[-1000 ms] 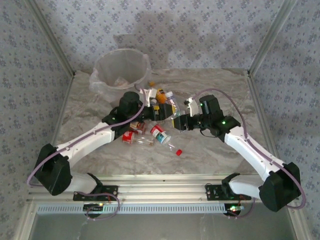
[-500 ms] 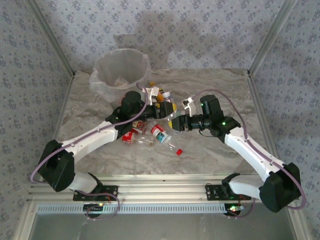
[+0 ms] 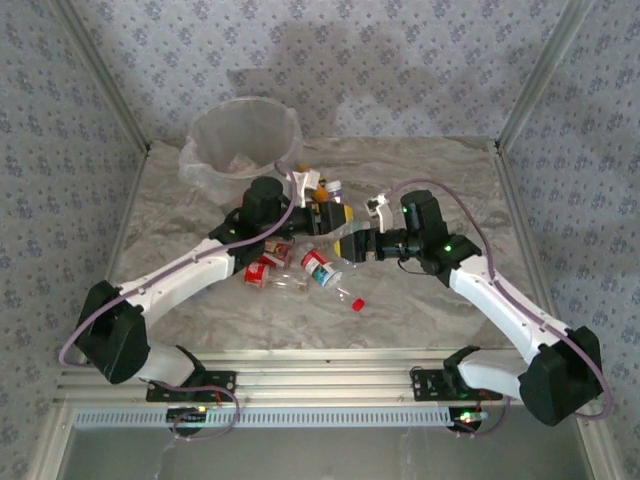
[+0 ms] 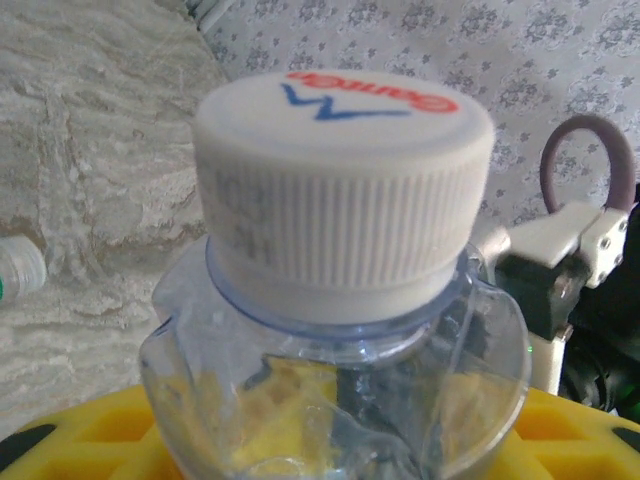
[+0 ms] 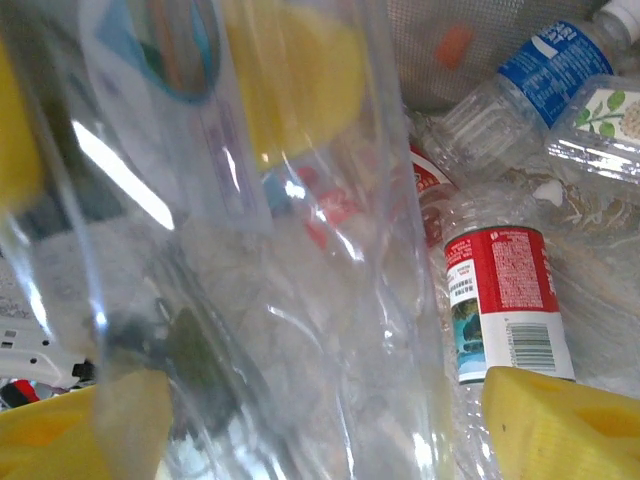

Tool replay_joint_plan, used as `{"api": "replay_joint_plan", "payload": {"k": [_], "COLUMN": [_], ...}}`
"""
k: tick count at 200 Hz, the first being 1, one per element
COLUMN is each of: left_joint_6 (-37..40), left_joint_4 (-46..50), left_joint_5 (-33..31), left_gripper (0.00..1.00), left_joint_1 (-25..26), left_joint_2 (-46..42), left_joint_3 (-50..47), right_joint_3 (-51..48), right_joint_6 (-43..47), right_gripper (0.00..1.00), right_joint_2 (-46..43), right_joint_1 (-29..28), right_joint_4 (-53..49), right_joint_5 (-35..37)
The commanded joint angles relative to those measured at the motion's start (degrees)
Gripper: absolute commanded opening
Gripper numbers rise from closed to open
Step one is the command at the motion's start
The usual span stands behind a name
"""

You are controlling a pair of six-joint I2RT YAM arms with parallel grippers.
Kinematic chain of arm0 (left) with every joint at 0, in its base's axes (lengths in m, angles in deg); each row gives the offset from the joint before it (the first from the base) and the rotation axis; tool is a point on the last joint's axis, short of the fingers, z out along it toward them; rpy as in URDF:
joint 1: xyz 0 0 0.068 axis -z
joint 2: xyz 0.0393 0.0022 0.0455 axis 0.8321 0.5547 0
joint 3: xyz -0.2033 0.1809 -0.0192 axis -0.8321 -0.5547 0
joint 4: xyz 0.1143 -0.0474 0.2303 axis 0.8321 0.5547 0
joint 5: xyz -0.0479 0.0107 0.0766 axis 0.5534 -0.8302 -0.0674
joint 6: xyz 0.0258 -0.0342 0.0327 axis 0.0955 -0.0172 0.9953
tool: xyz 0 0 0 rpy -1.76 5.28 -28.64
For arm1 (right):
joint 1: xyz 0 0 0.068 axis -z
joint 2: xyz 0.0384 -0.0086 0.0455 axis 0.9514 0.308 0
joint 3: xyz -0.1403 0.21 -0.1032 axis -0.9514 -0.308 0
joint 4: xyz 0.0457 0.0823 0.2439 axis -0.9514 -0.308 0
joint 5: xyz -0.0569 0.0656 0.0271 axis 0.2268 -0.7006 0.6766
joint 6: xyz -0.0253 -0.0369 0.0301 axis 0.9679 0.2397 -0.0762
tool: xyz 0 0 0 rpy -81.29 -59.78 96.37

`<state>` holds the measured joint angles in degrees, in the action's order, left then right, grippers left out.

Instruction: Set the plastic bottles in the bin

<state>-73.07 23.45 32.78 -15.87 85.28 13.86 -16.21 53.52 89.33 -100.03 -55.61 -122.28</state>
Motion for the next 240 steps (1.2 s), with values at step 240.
{"api": "replay_joint_plan", "payload": {"k": [240], "left_joint_6": [52.1], "left_joint_4": [57.4], "left_joint_5": [-25.0], "left_gripper": [0.55], "left_joint_1": [-24.8], "left_joint_2": [26.6], "left_joint_3": [69.6], "right_joint_3": [7.1], "right_joint_6": [2.5], "right_gripper": [1.00], "right_joint_2": [-25.4], "right_joint_1": [-10.6], "right_joint_4": [1.1], "right_joint_5": [33.3]}}
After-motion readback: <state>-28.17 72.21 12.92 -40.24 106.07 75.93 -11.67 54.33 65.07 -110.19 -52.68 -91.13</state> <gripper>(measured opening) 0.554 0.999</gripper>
